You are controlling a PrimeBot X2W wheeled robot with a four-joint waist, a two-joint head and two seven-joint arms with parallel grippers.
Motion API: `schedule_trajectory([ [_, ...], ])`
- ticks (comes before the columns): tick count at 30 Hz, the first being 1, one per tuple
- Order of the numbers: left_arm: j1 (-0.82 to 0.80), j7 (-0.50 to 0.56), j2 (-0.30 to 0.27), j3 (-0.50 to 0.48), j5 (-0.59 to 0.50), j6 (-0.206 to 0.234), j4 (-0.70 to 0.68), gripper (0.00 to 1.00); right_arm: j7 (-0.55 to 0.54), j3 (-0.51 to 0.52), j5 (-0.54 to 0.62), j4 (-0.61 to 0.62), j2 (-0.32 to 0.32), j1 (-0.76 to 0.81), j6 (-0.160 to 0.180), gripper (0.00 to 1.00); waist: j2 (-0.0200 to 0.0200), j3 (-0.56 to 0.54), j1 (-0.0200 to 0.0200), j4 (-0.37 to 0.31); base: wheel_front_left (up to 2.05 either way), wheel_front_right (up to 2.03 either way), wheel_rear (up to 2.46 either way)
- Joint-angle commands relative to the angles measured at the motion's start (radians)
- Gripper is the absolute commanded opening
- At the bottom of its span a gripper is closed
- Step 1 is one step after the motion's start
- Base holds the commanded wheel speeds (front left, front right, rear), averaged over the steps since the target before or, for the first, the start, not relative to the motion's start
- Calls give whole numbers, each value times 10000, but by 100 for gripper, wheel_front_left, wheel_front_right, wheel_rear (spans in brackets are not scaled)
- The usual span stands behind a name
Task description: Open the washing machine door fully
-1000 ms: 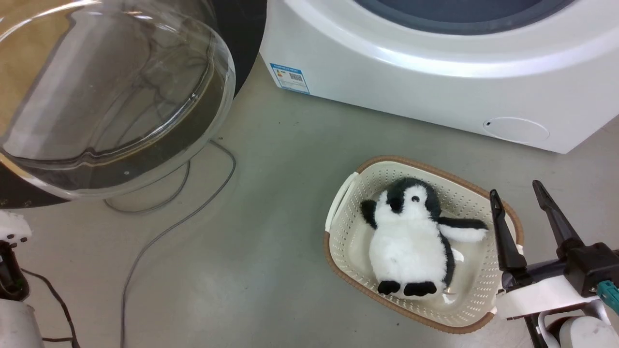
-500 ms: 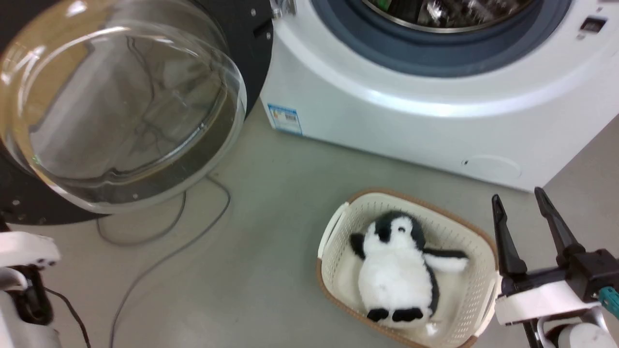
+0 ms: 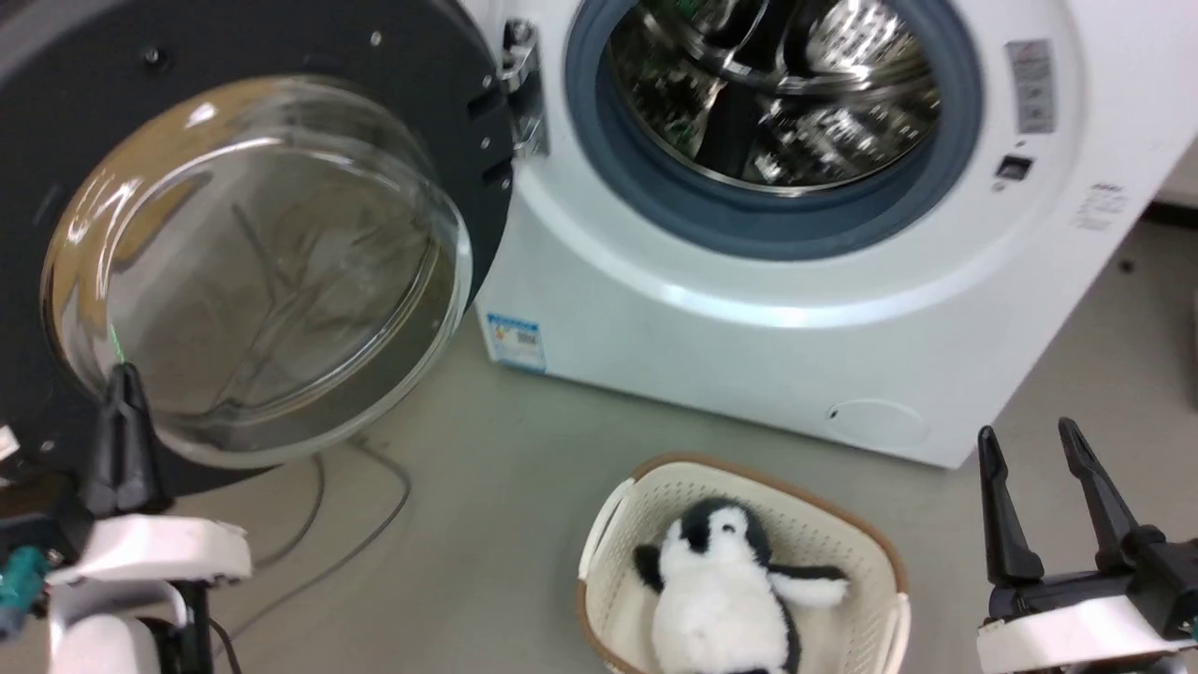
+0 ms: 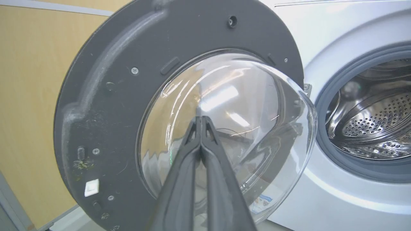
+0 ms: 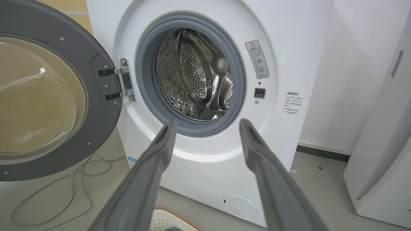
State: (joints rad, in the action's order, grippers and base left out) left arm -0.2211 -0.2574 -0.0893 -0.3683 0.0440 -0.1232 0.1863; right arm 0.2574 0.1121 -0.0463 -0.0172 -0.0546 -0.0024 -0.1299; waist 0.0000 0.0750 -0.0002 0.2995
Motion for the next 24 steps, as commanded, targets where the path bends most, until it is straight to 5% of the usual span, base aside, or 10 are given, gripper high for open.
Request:
schedule_trajectory([
  [1, 268, -44, 85, 126, -49, -33, -180, 0, 44, 17, -138, 101, 41, 139, -8, 100, 0, -377, 2, -340, 0, 0, 0],
  [5, 957, -44, 240, 505, 17, -37, -604, 0, 44, 108, -284, 226, 42, 391, -8, 100, 0, -665, 2, -718, 0, 0, 0],
  [7, 1209, -44, 282, 768, 88, -44, -780, 100, 44, 168, -320, 267, 42, 498, -8, 100, 0, -754, 2, -901, 0, 0, 0],
  [24, 2548, -44, 382, 2303, 246, -2, -1204, 100, 44, 69, -506, 274, 43, 1061, -8, 100, 0, -936, 2, -2256, 0, 0, 0],
])
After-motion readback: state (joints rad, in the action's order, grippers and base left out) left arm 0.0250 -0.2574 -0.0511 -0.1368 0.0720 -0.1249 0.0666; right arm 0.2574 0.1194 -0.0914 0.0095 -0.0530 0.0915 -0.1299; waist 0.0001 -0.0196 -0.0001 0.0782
